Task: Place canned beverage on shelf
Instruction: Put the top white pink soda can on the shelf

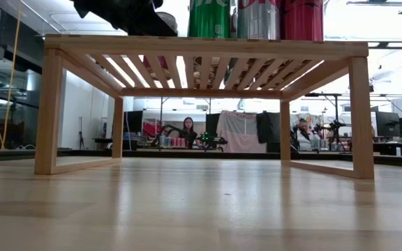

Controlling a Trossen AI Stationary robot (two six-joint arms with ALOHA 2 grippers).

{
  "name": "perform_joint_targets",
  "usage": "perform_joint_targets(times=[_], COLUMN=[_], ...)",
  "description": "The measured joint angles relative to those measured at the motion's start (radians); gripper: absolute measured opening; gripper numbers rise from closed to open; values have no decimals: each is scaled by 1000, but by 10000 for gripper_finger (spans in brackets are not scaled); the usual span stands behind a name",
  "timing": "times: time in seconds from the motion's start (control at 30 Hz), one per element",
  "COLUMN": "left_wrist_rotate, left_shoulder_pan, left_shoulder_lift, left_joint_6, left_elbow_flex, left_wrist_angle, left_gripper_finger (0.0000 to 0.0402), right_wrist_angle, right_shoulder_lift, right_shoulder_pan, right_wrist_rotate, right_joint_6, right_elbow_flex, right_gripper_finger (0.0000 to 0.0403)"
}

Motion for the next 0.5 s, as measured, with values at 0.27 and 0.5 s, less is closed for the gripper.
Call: perform_joint_targets(times=[0.27, 0.5], left_wrist_rotate=[4, 4], left_shoulder_pan=[-1, -1], left_shoulder_lift=[33, 39], left_joint_6=[-11, -11], left_elbow_flex=[2, 2], left_wrist_angle=[19, 22], left_gripper_finger=[299, 299], right_wrist_angle=[0, 0], right_shoulder_lift=[0, 0], right_shoulder_pan=[0, 0], right_wrist_rotate=[0, 0], right_joint_6=[0, 0], right_elbow_flex=[0, 0], right_gripper_finger=[397, 397])
